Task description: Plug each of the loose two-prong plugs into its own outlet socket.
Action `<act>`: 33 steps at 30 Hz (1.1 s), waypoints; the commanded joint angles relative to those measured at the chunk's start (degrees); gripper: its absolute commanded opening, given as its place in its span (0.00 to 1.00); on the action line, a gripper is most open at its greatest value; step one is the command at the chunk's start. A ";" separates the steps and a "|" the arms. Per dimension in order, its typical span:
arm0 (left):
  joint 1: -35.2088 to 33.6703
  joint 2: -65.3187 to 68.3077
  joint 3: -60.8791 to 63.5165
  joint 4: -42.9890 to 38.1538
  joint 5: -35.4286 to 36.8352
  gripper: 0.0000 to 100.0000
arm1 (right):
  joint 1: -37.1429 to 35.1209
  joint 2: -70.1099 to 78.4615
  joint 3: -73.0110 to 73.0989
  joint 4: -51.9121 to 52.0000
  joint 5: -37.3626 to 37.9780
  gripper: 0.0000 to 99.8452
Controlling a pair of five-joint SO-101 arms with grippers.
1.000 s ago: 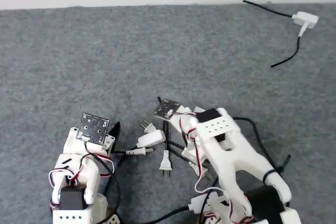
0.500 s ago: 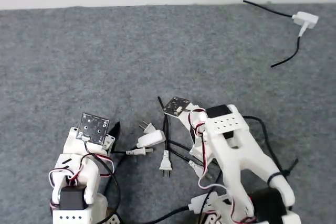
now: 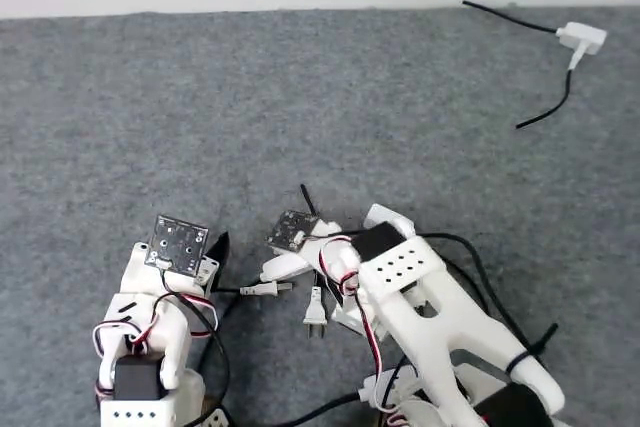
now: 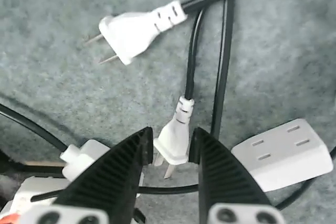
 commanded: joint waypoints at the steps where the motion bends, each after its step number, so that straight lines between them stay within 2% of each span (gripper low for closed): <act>1: 0.09 -0.35 -0.66 -0.53 0.26 0.25 | 1.10 -2.15 -0.09 -0.75 0.35 0.12; 9: 0.09 -0.35 -0.66 -0.53 0.26 0.25 | 5.14 -2.15 5.36 -5.41 2.90 0.12; 23: 0.09 -0.35 -0.66 -0.44 0.26 0.25 | 5.32 -1.63 8.53 -9.01 4.84 0.12; 29: 0.09 -0.35 -0.66 -0.44 0.26 0.25 | 5.32 8.13 9.93 -15.08 4.84 0.12; 33: 0.09 -0.35 -0.66 -0.53 0.26 0.25 | 5.41 11.74 7.65 -14.29 4.84 0.09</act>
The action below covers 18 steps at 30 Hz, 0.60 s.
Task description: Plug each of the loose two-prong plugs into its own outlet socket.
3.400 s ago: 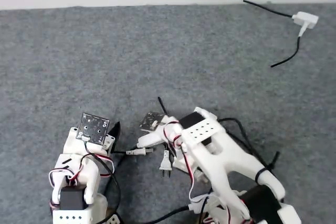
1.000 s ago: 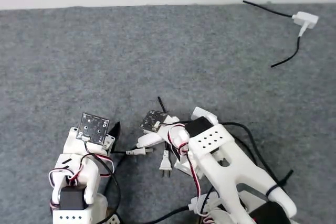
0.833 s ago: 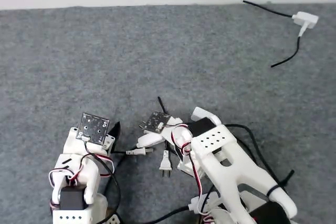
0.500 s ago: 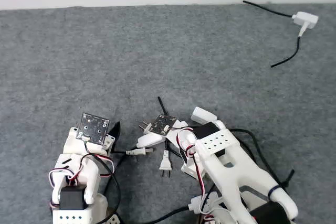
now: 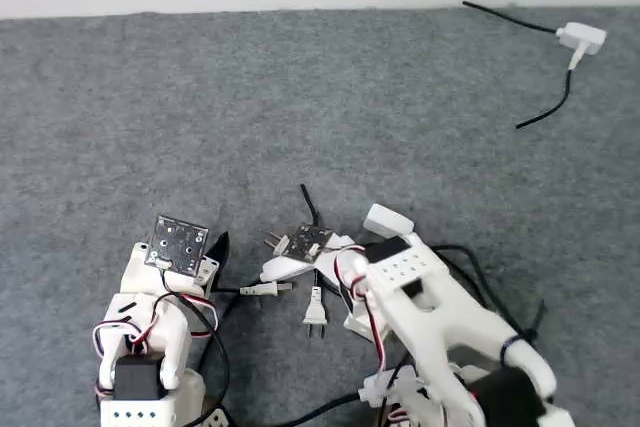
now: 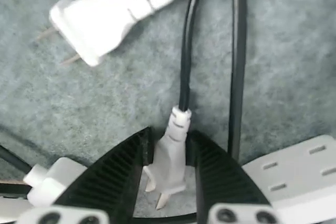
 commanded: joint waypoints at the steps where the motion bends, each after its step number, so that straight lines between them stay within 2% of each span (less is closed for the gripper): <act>1: 0.09 -0.35 -0.66 -0.53 0.26 0.25 | 0.31 3.03 -0.62 -0.57 0.62 0.05; 2: 0.09 -0.35 -0.66 -0.53 0.26 0.25 | 0.22 2.95 -0.62 -0.84 0.62 0.00; 18: 0.09 -0.35 -0.57 -0.53 0.26 0.25 | -0.13 2.95 0.35 -2.42 0.88 0.01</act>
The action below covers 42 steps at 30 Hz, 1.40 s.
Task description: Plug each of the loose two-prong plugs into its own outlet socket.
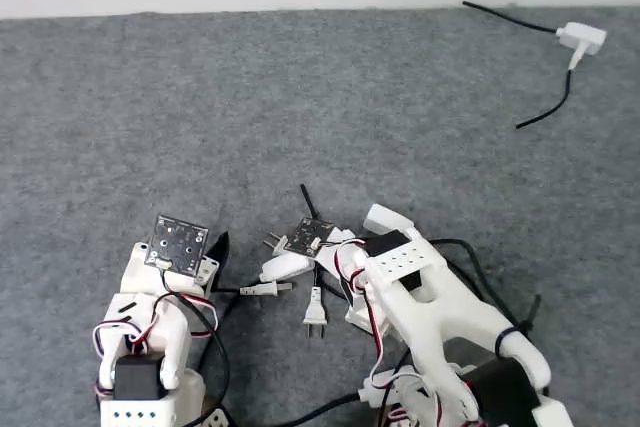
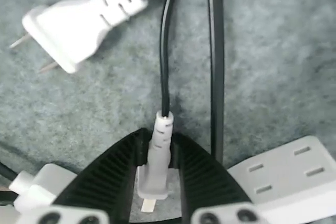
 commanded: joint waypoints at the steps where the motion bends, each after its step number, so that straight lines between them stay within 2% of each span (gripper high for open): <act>1: 0.09 -0.44 -0.57 -0.53 0.26 0.25 | -0.48 1.98 0.62 -0.75 0.70 0.01; 5: 0.09 -0.44 -0.57 -0.53 0.26 0.25 | -0.22 0.57 -2.81 1.54 0.79 0.01; 14: 0.09 -0.44 -0.57 -0.35 0.26 0.25 | -0.48 -17.01 -26.90 24.75 0.53 0.01; 19: 0.09 -0.44 -0.57 -0.26 0.26 0.25 | -0.31 -23.69 -36.57 27.82 0.26 0.01; 22: 0.09 -0.44 -0.57 -0.18 0.26 0.25 | -0.13 -25.71 -40.09 22.99 -3.16 0.01; 26: 0.09 -0.44 -0.48 -0.18 0.26 0.25 | 2.33 -28.18 -40.53 8.66 -8.53 0.01; 30: 0.09 -0.44 -0.48 -0.18 -0.79 0.25 | 4.00 -29.49 -40.53 -7.78 -8.88 0.01; 35: 0.09 -0.44 -0.40 -0.18 -1.23 0.25 | 6.11 -29.67 -42.81 -23.34 -8.88 0.01; 37: 0.18 -0.44 -0.40 -0.44 -1.23 0.25 | 7.16 -29.32 -45.63 -26.86 -8.88 0.01; 42: 0.18 -0.44 -0.40 -0.62 -1.23 0.25 | 6.99 -29.23 -53.10 -27.74 -8.97 0.01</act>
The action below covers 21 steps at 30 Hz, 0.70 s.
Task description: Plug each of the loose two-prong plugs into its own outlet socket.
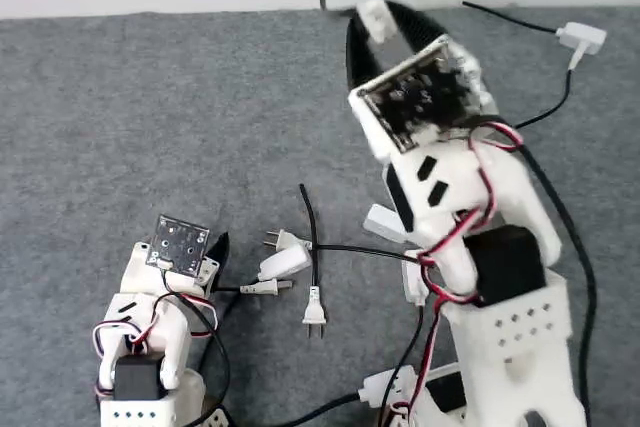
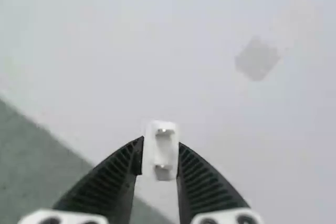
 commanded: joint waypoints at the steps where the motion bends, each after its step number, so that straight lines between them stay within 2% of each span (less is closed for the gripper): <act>1: 0.18 -0.44 -0.48 -0.97 -0.53 0.25 | 0.48 -1.54 -7.65 -1.98 -0.53 0.01; 5: 0.18 -0.44 -0.48 -4.31 -0.62 0.25 | 0.04 -1.71 -11.60 -1.80 -0.53 0.01; 9: 1.49 -0.44 -0.66 -9.14 -2.02 0.25 | -4.88 -1.89 -11.87 -0.22 -0.44 0.01; 13: 8.70 -0.44 -3.30 -14.24 -4.66 0.25 | -9.89 -1.27 -11.78 4.35 -0.44 0.01; 21: 22.95 -0.26 -5.93 -22.33 -7.30 0.25 | -19.03 1.19 -11.78 5.05 -0.44 0.01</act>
